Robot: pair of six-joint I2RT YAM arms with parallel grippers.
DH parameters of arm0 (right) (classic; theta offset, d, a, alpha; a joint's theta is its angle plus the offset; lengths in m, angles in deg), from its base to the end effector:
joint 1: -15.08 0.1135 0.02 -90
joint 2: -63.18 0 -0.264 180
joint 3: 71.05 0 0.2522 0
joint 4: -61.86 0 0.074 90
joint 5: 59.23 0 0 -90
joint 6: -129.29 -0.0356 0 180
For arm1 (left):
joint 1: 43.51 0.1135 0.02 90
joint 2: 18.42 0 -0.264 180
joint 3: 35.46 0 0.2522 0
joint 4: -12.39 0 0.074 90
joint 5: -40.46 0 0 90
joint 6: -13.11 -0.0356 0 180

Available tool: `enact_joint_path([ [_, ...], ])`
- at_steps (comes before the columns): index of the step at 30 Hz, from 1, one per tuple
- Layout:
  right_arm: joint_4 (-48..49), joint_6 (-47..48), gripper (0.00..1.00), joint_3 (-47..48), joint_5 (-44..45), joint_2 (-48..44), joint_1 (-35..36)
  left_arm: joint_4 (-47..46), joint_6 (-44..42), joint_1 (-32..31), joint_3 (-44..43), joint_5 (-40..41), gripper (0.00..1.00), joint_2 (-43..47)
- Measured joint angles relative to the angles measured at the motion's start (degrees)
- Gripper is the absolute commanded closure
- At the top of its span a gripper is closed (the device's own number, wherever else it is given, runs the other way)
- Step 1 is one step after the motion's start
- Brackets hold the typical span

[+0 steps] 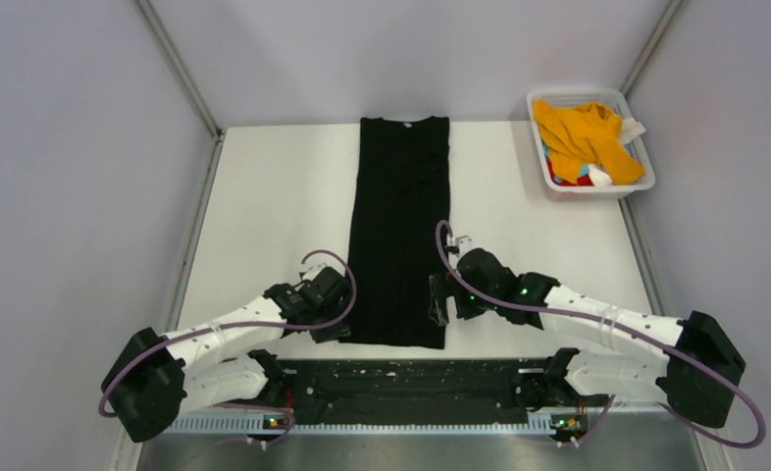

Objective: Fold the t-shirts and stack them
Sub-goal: Grab the bottom of the folded rectangular tshirt with both arms

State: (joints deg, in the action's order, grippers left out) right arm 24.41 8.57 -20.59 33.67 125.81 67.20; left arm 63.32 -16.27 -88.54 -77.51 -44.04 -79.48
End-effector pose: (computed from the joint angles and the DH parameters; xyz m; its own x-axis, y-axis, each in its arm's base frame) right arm 0.1341 0.1695 0.2113 -0.7945 -0.1904 -0.5766 -0.4214 0.8566 0.2978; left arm 0.1213 -0.1166 0.1596 -0.9191 -0.3072 -0.2467 -0.2444 0.9356 -0.2547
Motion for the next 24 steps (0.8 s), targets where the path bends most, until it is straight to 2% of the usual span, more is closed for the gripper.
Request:
enact_joint_path([
  [3,0.2,-1.1,0.08,-1.6,0.6,0.0,0.5,-0.5,0.6,0.0,0.3,-0.2,0.69,0.0],
  [9,0.3,-1.5,0.16,-2.3,1.7,1.6,4.7,-1.6,2.1,0.0,0.8,-0.4,1.0,-0.3],
  [15,0.1,-1.9,0.28,-2.1,3.1,8.6,11.9,-2.4,2.6,0.0,0.8,-1.4,1.0,-0.7],
  [17,0.1,-2.0,0.36,-2.1,3.7,11.0,13.8,-2.6,2.9,0.0,0.8,-1.7,1.0,-0.7],
  [24,3.6,-3.8,0.85,-1.4,5.8,14.1,15.5,-3.6,4.4,0.1,1.2,-2.9,1.0,-0.8],
])
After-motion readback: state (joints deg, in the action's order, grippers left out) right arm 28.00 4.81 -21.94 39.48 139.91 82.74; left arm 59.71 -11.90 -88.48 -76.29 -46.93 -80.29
